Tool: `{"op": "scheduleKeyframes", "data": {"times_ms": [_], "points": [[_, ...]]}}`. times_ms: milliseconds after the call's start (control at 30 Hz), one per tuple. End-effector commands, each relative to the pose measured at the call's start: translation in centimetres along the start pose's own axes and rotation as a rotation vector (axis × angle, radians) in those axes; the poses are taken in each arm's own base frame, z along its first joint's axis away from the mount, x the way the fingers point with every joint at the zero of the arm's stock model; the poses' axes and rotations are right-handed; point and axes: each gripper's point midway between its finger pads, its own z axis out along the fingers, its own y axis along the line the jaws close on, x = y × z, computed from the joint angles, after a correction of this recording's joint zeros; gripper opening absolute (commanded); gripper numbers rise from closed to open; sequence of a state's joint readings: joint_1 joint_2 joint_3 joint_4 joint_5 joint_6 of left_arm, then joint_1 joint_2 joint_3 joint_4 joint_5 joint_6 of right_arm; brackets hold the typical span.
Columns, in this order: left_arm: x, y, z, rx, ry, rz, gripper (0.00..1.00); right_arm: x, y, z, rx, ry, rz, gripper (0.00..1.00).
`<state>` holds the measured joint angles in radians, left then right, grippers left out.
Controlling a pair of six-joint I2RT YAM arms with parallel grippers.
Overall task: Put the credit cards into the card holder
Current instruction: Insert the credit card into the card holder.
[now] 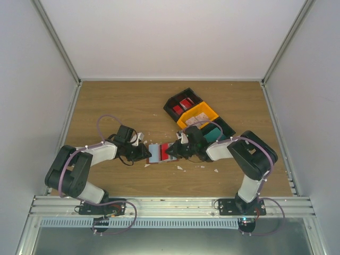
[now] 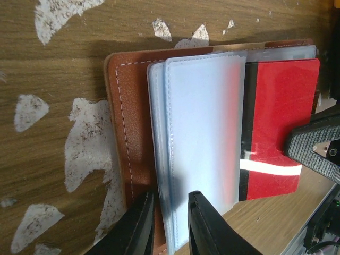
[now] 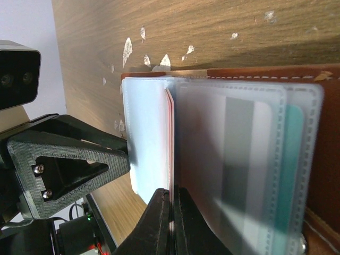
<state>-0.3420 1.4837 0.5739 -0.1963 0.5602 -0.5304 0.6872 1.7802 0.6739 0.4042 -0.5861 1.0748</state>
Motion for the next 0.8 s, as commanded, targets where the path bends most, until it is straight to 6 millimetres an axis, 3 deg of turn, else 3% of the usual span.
{"op": "scheduleKeyframes", "data": {"times_ms": [0,767], "points": [[0.2,1.0,0.4,-0.036,0.013,-0.004,0.21,1.1,-1.3,0.7,0.021,0.036,0.029,0.00],[0.9,1.3,0.8,-0.032,0.036,-0.001,0.13,1.4,-0.8,3.0,-0.044,0.084,0.036,0.00]]}}
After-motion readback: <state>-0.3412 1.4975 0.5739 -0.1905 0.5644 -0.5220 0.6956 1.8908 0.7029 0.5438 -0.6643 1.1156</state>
